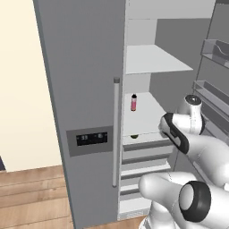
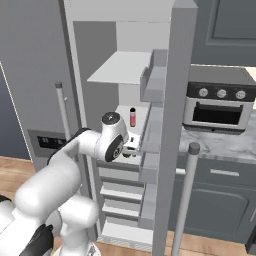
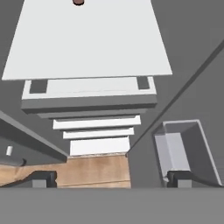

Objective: Fully open the fridge drawer.

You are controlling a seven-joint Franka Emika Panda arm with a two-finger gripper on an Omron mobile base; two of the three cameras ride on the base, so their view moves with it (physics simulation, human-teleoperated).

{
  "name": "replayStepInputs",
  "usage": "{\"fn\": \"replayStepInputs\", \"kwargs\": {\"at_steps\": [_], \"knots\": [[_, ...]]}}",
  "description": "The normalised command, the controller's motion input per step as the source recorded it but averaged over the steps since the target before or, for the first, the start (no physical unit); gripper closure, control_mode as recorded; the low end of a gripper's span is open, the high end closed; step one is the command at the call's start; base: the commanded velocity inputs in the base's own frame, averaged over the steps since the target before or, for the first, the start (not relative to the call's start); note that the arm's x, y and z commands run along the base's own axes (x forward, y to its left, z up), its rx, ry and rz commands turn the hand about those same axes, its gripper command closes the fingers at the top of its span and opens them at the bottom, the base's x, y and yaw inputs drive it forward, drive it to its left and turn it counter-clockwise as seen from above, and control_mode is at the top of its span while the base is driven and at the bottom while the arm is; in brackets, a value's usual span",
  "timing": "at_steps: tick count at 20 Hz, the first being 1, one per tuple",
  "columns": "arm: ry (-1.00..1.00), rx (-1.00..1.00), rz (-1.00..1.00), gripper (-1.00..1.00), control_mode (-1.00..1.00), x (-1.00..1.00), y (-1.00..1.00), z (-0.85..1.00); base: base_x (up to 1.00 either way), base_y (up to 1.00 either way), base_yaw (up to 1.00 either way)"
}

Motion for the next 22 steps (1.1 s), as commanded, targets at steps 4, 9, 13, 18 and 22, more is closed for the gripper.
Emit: {"fn": "replayStepInputs", "kwargs": {"at_steps": [4,9,13,18,22], "knots": [[0.0,-0.11,0.0,-1.0,-1.0,0.17,0.12,0.0,0.0,0.0,0.0],[0.01,0.0,0.0,-1.0,-1.0,0.07,0.17,0.0,0.0,0.0,0.0],[0.0,0.0,0.0,-1.0,-1.0,0.0,0.42,0.0,0.0,0.0,0.0],[0.0,0.0,0.0,-1.0,-1.0,0.0,0.13,0.0,0.0,0.0,0.0],[0.0,0.0,0.0,-1.0,-1.0,0.29,0.0,0.0,0.0,0.0,0.0]]}}
